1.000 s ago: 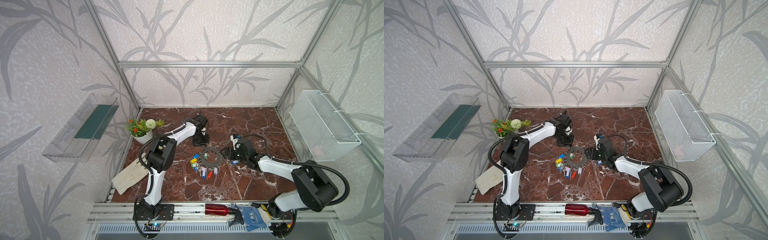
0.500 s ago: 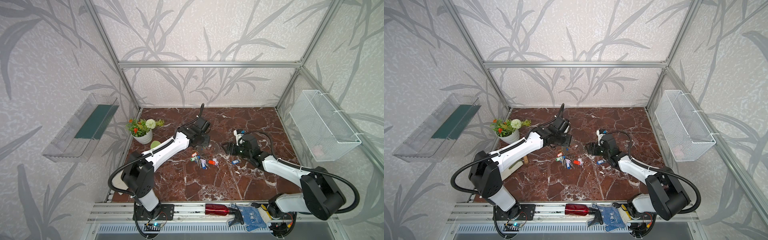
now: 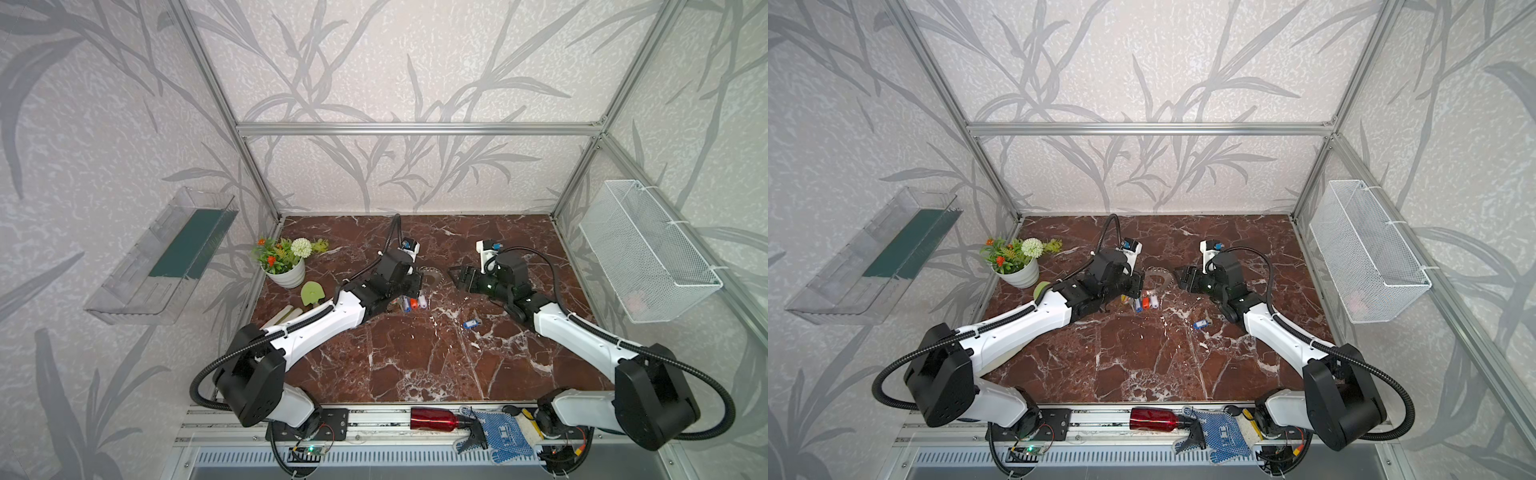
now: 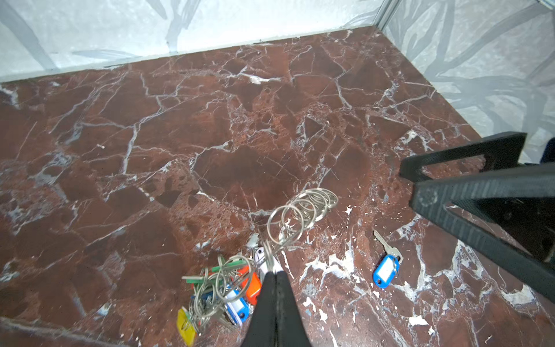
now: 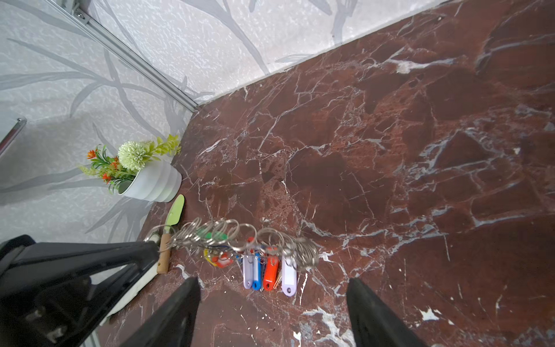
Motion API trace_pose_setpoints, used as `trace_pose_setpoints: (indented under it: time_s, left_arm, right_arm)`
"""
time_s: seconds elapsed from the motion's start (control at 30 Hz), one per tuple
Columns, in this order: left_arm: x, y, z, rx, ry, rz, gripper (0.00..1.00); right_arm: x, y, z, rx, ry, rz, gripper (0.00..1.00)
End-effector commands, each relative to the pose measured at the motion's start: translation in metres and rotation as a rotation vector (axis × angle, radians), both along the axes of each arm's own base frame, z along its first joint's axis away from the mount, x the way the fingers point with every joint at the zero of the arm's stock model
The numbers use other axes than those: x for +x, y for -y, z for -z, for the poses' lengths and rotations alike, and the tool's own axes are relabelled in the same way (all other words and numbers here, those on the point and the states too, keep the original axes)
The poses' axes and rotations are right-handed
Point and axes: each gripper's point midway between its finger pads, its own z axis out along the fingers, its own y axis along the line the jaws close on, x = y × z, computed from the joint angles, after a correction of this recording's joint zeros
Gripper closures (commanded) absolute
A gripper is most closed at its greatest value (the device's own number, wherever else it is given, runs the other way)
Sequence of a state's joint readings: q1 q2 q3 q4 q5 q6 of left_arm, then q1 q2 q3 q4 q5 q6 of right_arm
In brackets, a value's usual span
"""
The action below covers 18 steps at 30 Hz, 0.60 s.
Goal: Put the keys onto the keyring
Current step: 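Lift the silver ring plate upright with both grippers, keys hanging below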
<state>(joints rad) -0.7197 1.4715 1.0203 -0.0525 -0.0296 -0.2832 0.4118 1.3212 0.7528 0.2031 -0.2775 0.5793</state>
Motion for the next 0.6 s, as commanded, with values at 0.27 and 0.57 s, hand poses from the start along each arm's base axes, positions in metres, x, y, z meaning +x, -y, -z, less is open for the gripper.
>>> trace_pose_setpoints:
  time_s: [0.27, 0.57]
  left_arm:
    - [-0.012, 0.01, 0.013, -0.14, 0.067, 0.048, 1.0]
    - [-0.019, 0.002, -0.012, -0.264, 0.229, 0.053, 1.0]
  right_arm:
    - [0.0, -0.01, 0.005, 0.024, -0.029, -0.055, 0.22]
    - [0.004, -0.02, 0.004, 0.052, -0.021, -0.091, 0.24]
